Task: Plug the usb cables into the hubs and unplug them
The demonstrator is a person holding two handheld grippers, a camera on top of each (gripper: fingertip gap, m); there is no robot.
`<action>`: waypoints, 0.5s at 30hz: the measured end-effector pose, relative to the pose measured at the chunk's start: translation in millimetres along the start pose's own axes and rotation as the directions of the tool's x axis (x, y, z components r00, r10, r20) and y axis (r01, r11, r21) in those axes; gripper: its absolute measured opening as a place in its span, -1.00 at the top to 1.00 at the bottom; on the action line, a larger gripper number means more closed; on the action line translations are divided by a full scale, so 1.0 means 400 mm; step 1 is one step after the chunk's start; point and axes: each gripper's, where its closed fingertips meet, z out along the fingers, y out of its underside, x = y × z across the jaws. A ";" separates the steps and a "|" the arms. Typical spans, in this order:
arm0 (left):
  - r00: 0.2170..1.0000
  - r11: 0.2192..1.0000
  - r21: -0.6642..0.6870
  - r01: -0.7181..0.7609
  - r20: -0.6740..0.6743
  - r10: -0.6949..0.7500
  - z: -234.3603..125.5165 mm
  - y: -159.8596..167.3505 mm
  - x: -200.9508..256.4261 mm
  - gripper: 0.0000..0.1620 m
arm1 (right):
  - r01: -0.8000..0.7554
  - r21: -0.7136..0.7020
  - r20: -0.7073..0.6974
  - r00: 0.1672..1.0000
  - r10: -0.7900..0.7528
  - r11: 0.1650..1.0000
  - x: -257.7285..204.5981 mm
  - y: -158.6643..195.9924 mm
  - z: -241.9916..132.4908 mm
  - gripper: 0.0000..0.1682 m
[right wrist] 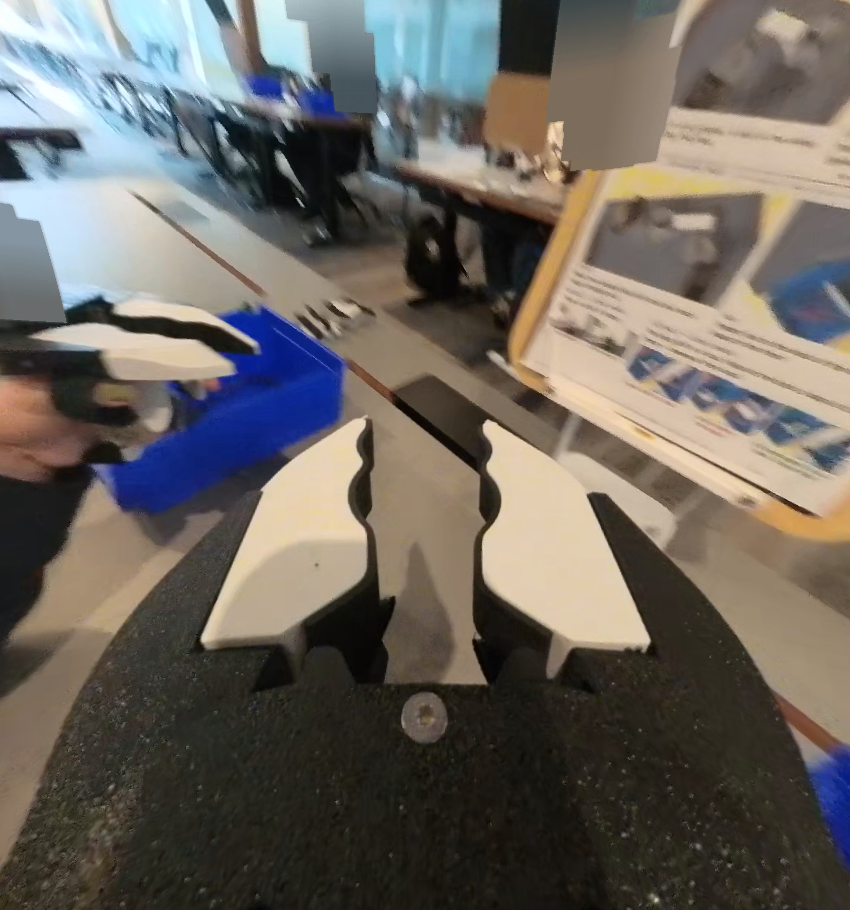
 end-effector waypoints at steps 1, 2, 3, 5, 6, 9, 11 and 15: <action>0.998 1.000 0.007 -0.008 0.065 0.007 -0.030 -0.012 -0.024 0.75 | -0.018 0.044 0.028 0.999 0.017 0.999 -0.035 -0.007 0.011 0.53; 0.991 1.000 0.018 -0.013 0.132 0.010 -0.072 -0.025 -0.048 0.76 | -0.038 0.085 0.056 0.998 0.034 0.996 -0.064 -0.013 0.020 0.53; 0.979 0.999 0.032 -0.015 0.203 0.008 -0.110 -0.038 -0.074 0.77 | -0.063 0.120 0.083 0.995 0.053 0.991 -0.086 -0.016 0.028 0.54; 0.946 0.998 0.059 -0.026 0.325 0.006 -0.192 -0.057 -0.121 0.78 | -0.106 0.162 0.135 0.987 0.084 0.981 -0.113 -0.014 0.041 0.54; 0.925 0.998 0.061 -0.029 0.380 0.004 -0.232 -0.059 -0.144 0.79 | -0.121 0.174 0.155 0.983 0.094 0.977 -0.121 -0.010 0.046 0.55; 0.849 0.997 0.083 -0.004 0.527 -0.040 -0.355 -0.048 -0.222 0.79 | -0.140 0.177 0.191 0.976 0.106 0.974 -0.120 0.006 0.066 0.57; 0.799 0.995 0.090 0.048 0.594 -0.093 -0.423 -0.026 -0.266 0.79 | -0.168 0.169 0.216 0.968 0.130 0.971 -0.114 0.013 0.074 0.57; 0.680 0.988 -0.014 0.155 0.727 -0.097 -0.524 0.065 -0.334 0.92 | -0.192 0.184 0.247 0.958 0.143 0.964 -0.103 0.014 0.070 0.57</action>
